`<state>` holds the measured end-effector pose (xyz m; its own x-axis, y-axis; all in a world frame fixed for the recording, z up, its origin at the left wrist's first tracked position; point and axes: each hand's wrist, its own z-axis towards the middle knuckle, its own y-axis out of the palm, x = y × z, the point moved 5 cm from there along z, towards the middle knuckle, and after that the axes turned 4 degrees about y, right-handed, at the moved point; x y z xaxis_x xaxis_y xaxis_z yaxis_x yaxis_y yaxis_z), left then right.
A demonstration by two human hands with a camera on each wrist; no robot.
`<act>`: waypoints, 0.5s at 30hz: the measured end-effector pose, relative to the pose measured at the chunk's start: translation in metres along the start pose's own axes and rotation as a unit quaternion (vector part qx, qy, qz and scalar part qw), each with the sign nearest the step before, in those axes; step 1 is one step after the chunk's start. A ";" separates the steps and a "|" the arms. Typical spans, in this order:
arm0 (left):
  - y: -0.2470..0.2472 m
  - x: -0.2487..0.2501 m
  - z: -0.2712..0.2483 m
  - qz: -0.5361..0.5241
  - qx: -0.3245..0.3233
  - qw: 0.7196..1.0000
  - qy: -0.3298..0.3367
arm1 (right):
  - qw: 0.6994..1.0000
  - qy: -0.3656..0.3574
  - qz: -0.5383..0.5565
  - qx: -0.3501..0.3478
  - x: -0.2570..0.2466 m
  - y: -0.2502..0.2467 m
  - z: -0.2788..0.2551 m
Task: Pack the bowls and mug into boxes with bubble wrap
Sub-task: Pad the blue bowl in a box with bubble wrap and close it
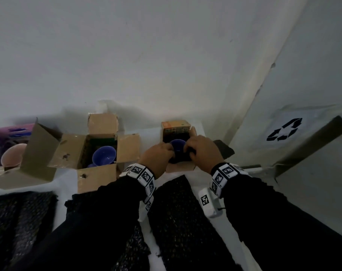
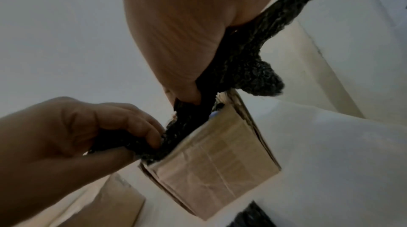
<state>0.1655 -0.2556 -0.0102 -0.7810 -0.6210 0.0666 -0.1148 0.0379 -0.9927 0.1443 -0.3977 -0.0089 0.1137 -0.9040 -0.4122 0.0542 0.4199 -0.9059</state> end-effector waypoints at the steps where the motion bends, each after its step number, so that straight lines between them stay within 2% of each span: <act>1: 0.005 -0.001 -0.001 0.011 -0.022 1.000 0.001 | 0.999 -0.012 -0.028 -0.035 0.000 0.007 -0.001; 3: 0.011 -0.002 -0.003 0.030 -0.023 0.999 0.000 | 0.992 -0.029 -0.084 -0.091 0.002 0.016 -0.004; 7: 0.018 -0.001 -0.004 0.094 0.003 0.995 0.012 | 0.973 -0.049 -0.175 -0.142 0.010 0.028 -0.006; 12: 0.013 -0.004 0.003 0.120 -0.004 0.992 -0.050 | 0.955 -0.010 -0.227 -0.191 0.011 0.035 0.001; 15: 0.009 -0.006 0.009 0.112 -0.037 0.989 -0.088 | 0.948 0.035 -0.239 -0.207 0.012 0.038 0.007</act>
<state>0.1742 -0.2588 -0.0209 -0.6733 -0.7172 -0.1799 0.0000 0.2433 -0.9699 0.1549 -0.3918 -0.0471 0.1077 -0.9923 0.0619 -0.3131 -0.0930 -0.9451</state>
